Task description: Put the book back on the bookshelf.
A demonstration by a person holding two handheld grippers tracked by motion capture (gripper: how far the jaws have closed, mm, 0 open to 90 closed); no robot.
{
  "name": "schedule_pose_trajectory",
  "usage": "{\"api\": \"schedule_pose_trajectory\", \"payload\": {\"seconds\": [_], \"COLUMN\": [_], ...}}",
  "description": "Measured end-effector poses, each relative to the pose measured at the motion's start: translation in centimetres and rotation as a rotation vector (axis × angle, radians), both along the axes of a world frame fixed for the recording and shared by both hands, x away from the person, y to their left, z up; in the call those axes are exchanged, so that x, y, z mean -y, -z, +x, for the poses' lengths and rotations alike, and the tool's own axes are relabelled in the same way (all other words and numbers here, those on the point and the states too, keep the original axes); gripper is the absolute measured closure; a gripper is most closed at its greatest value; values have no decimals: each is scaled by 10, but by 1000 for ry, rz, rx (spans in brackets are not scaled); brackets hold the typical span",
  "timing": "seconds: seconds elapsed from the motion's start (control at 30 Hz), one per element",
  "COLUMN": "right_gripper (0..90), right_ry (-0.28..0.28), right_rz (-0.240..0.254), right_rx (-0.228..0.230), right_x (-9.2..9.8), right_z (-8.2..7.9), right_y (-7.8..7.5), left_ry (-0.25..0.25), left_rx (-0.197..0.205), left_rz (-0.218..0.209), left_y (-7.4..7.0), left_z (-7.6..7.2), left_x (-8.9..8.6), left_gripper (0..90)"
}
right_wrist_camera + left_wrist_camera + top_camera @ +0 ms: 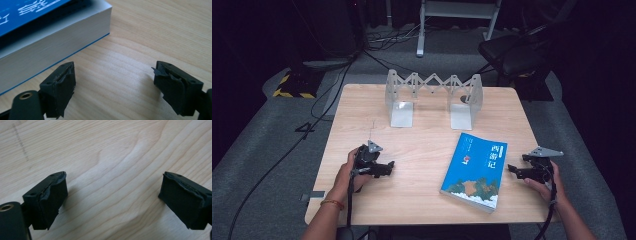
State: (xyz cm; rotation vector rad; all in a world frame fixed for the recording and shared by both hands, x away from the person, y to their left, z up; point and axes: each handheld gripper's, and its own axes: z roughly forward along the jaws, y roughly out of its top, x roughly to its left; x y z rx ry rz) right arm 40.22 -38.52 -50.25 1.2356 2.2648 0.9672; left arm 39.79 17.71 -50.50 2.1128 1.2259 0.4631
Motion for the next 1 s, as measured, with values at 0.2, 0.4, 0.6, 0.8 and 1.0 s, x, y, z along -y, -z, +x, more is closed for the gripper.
{"api": "schedule_pose_trajectory", "payload": {"seconds": [0.2, 0.4, 0.6, 0.8, 1.0], "right_gripper": [173, 173, 192, 222, 236], "right_ry": [-58, -105, -208, -298, -349], "right_rz": [-17, -28, -51, -40, -70], "right_rx": [-19, -31, -29, -6, -14], "right_x": [-2, -3, -11, -24, -36], "right_z": [-4, -9, -21, -32, -33], "right_y": [-2, -4, -6, -12, -12], "left_ry": [176, 309, 393, 443, 510], "left_rx": [-2, -4, -2, -1, -5], "left_rz": [9, 6, 7, 8, 2], "left_y": [-1, -1, 0, 0, 0], "left_z": [-13, -30, -42, -42, -41], "left_x": [28, 47, 48, 51, 70], "left_gripper": [88, 87, 86, 86, 74]}}
